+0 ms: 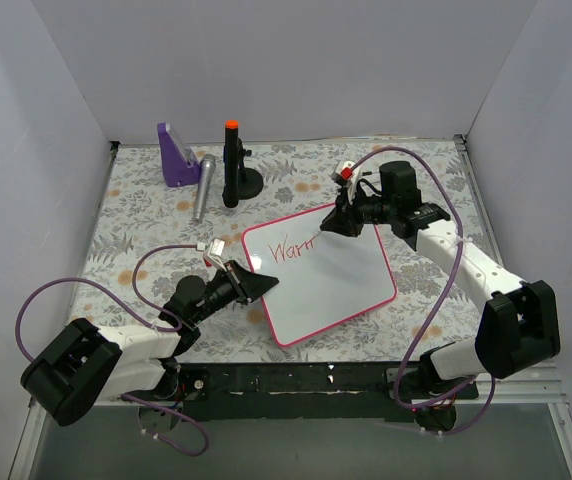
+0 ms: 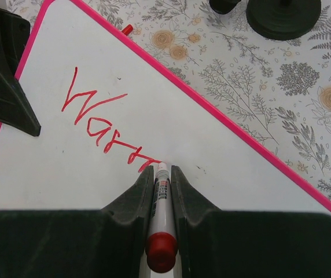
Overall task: Write a sentence on the whiteboard
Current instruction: Write on the whiteboard with the whiteboard marker without the cap.
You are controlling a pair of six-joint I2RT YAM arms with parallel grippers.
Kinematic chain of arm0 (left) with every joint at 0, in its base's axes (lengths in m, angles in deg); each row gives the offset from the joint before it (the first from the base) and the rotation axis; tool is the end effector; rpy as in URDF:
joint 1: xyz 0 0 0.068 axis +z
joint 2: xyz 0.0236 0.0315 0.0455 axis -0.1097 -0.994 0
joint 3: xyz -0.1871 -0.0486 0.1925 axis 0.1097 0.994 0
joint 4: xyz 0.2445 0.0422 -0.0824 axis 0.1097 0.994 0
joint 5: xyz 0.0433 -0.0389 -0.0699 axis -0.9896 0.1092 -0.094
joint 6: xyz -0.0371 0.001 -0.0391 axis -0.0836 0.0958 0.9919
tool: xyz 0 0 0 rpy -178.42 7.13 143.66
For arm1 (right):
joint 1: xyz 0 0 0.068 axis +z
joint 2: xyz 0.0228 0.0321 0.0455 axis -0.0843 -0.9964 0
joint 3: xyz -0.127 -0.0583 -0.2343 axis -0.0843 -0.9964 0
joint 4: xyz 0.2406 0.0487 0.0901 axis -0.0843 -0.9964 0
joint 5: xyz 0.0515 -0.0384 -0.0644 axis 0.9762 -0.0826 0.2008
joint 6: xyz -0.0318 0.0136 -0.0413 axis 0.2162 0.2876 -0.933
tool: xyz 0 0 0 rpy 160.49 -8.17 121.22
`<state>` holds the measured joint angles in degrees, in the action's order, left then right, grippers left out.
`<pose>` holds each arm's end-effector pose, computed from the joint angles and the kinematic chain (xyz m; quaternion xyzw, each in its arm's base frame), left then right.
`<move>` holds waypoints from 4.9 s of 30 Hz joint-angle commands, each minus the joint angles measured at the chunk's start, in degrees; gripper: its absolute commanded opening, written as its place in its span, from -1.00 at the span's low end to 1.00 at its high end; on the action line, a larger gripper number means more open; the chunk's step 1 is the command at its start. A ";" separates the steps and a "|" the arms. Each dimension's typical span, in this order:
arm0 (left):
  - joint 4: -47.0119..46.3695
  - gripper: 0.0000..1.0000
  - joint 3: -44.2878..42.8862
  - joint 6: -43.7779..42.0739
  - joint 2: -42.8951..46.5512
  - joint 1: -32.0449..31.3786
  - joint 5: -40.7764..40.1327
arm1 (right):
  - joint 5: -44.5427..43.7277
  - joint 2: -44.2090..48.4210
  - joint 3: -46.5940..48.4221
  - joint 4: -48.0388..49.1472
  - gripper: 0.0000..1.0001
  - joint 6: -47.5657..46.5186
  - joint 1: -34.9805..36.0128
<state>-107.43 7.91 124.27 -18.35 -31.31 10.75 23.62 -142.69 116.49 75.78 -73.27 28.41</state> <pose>0.1482 -0.1264 0.1672 -0.2604 0.6790 -0.6608 0.1856 0.2786 0.1472 0.3019 -0.4424 0.6967 0.3344 0.4551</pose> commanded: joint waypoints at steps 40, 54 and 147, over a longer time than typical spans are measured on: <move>-5.69 -1.00 -0.35 -3.22 2.76 -0.45 2.16 | 6.71 8.83 2.65 -5.32 -0.97 -1.66 -2.48; -5.07 -1.00 -0.35 -3.66 3.47 -0.45 2.34 | 9.79 11.47 -0.87 -2.42 -0.97 -1.31 -6.96; -6.04 -1.00 -0.44 -3.22 2.59 -0.45 2.77 | 3.63 0.31 1.24 4.97 -0.97 4.50 -6.26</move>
<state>-107.08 8.30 122.28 -16.74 -31.33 11.97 26.57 -141.86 115.51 78.58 -69.33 22.09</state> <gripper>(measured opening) 0.052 0.187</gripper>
